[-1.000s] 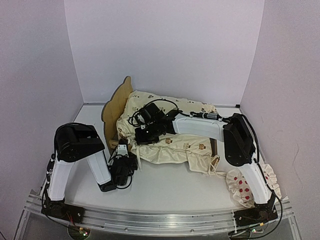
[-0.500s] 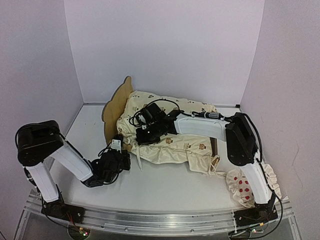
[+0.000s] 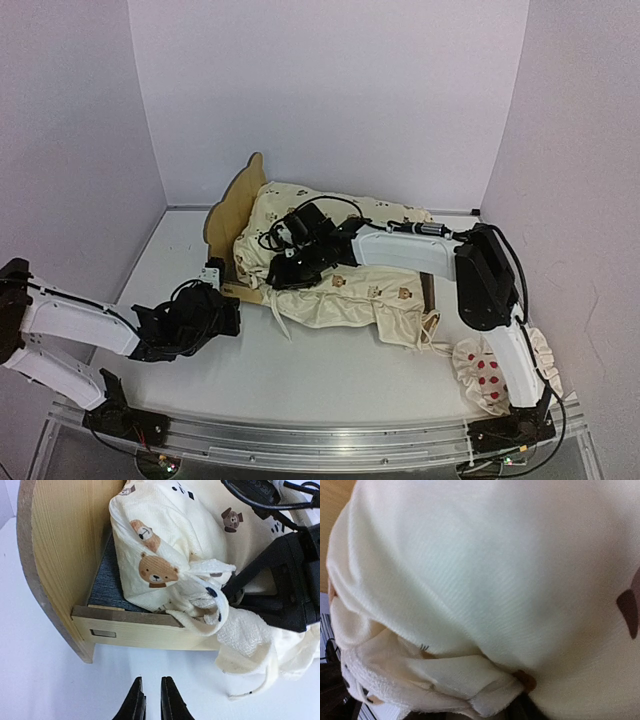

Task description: Set up the pet bed

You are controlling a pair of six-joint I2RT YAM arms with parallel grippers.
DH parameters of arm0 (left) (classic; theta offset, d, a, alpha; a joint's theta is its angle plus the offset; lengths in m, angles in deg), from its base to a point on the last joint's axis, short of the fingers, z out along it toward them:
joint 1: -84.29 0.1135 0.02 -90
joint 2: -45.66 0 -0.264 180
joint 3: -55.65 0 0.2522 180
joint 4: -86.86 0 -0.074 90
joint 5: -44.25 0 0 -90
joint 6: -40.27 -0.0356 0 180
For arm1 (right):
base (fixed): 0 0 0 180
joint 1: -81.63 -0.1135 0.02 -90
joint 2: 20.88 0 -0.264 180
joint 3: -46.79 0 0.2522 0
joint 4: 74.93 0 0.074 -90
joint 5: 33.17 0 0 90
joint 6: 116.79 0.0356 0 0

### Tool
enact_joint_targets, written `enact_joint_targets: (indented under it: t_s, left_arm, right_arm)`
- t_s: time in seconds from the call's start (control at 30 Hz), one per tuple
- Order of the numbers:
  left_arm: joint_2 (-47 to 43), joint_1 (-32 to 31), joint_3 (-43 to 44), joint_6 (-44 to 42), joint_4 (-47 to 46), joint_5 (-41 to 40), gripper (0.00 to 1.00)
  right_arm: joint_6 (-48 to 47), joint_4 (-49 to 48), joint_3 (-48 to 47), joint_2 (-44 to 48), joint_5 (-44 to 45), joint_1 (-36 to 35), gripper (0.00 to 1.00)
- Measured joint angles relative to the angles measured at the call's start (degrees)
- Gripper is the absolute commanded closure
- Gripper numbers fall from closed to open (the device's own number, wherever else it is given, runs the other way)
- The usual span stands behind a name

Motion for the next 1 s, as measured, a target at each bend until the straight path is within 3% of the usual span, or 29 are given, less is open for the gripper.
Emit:
enact_joint_targets:
  t_s: [0.23, 0.4, 0.7, 1.0]
  left_arm:
    - [-4.1, 0.0, 3.5, 4.8, 15.5, -0.1, 0.74]
    - [-4.4, 0.0, 4.8, 6.9, 21.8, -0.1, 0.74]
    - [-5.5, 0.0, 5.0, 8.1, 24.9, 0.5, 0.74]
    - [-5.6, 0.0, 5.0, 8.0, 24.8, 2.3, 0.75]
  right_arm:
    - [-3.9, 2.1, 3.8, 4.2, -3.9, -0.2, 0.3]
    - [-9.9, 3.6, 7.7, 8.2, -5.7, -0.6, 0.18]
    - [-23.5, 8.7, 10.8, 12.5, -4.1, -0.6, 0.15]
    - [-35.6, 10.3, 7.7, 7.2, 3.1, -2.0, 0.12]
